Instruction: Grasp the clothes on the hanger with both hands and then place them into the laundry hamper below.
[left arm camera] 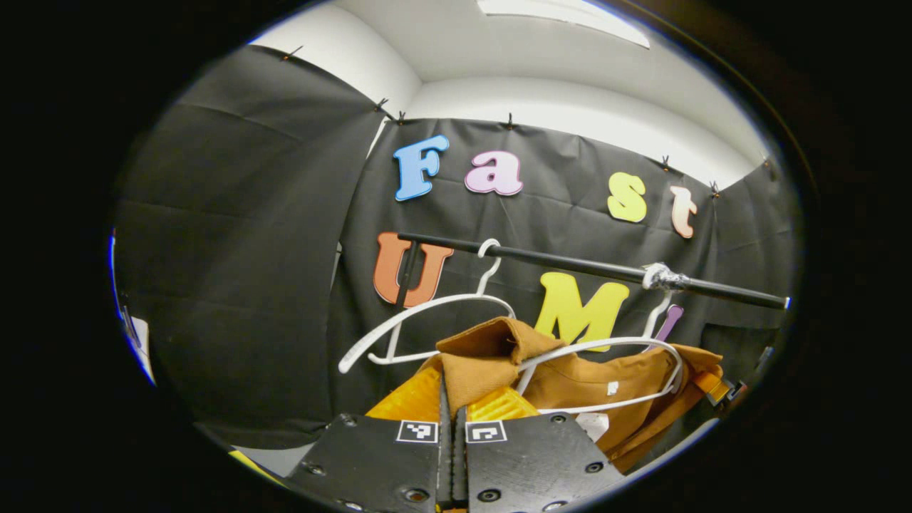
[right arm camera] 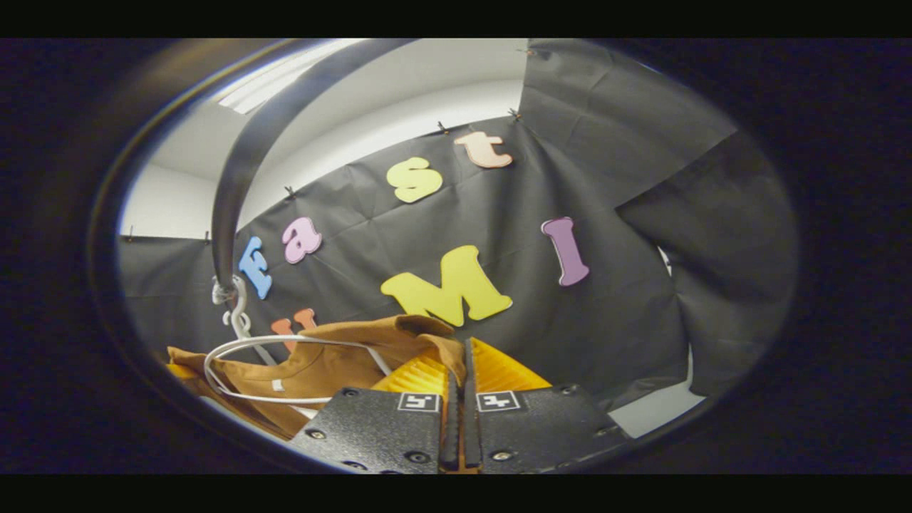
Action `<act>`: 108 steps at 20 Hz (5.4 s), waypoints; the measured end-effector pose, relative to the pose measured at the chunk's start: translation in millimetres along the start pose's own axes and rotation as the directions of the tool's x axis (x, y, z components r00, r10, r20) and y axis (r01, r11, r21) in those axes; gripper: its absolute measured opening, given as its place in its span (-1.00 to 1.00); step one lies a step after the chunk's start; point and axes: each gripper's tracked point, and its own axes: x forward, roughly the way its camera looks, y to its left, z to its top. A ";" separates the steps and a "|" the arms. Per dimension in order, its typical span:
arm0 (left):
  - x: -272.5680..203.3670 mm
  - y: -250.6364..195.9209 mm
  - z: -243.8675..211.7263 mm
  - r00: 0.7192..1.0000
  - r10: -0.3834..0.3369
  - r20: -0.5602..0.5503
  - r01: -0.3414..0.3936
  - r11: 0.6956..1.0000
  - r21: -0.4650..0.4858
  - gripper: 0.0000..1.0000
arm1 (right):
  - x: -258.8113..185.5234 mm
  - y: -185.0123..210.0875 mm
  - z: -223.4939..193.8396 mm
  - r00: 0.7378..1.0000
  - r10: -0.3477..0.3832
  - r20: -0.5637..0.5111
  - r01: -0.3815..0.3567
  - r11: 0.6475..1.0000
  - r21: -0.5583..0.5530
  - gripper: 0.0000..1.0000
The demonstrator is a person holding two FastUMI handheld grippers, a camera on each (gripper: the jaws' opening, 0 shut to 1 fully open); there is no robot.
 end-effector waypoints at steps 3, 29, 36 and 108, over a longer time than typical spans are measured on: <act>8.4 6.7 -3.7 1.000 -0.002 -0.009 0.002 1.000 -0.022 -0.89 | -0.2 1.2 -22.2 0.999 0.005 -0.043 -0.001 0.996 0.090 -0.89; 54.1 18.3 -53.5 0.948 -0.290 -0.128 0.248 0.930 -0.270 -0.99 | 80.6 -37.3 -54.4 0.903 0.262 -0.341 -0.104 0.902 0.419 -0.91; 40.4 32.9 -104.3 0.938 -0.274 -0.213 0.205 0.933 -0.297 -1.00 | 61.5 -69.1 -114.8 0.868 0.186 -0.461 -0.005 0.931 0.366 -0.92; -86.2 -91.1 -374.5 0.587 -0.228 -0.777 0.237 0.966 -0.104 -0.99 | -141.9 -71.0 -406.9 0.364 -0.128 -0.922 -0.053 0.986 -0.158 -0.99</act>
